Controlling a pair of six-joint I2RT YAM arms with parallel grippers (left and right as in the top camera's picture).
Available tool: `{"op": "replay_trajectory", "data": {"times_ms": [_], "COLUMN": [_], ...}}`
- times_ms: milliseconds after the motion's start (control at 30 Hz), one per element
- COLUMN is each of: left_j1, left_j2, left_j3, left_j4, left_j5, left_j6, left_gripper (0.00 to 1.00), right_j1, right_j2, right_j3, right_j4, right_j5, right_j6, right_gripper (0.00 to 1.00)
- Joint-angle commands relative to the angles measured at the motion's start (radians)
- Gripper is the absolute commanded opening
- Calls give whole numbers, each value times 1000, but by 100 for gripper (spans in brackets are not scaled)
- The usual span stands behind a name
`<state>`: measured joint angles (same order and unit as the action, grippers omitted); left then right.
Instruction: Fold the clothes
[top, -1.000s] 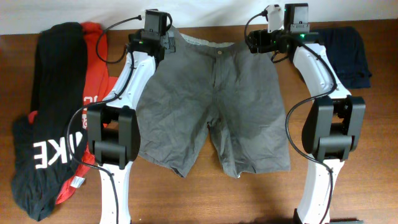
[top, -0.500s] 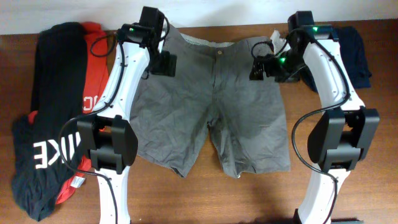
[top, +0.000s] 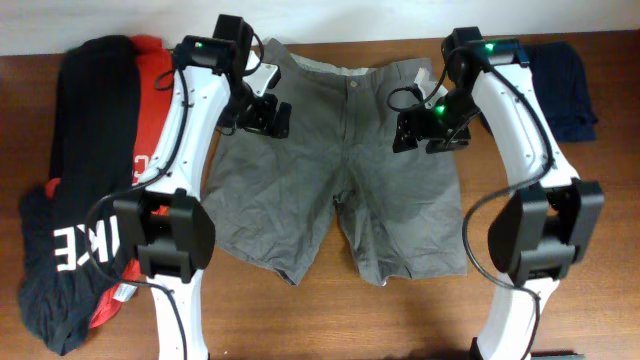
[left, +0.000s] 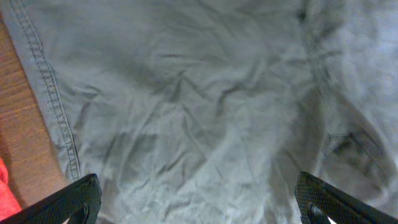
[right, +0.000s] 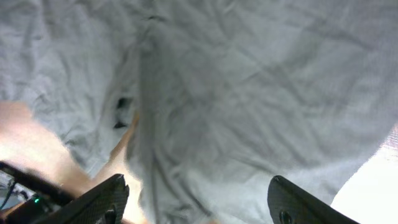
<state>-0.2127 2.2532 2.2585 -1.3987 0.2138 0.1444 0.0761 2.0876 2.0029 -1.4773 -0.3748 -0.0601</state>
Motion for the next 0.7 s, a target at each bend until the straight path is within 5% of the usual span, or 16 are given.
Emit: {"op": "replay_trajectory", "data": {"times_ms": [0,233,267,333,500,667], "left_j1": [5,5,5,5,6,6], "left_j2": [-106,-199,-199,-198,-188,-186], "left_j3": [16,15,15,14,12,12], "left_j4": [-44,-135,-132,-113,-37,26], "left_j5": [53,139,140,138,138,130], "left_j6": [125,260,262,262,261,230], "left_gripper": [99,99,99,99,99,99], "right_j1": [20,51,55,64,90,100], "right_j2": [-151,-367,-381,-405,-417,-417], "right_j3": [16,-11,-24,-73,-296,-599], "right_j4": [-47,-171,-174,-170,-85,174], "right_j5": [27,234,231,229,228,165], "right_j6": [-9,126,126,141,175,223], "right_gripper": [75,70,61,4,4,4]}}
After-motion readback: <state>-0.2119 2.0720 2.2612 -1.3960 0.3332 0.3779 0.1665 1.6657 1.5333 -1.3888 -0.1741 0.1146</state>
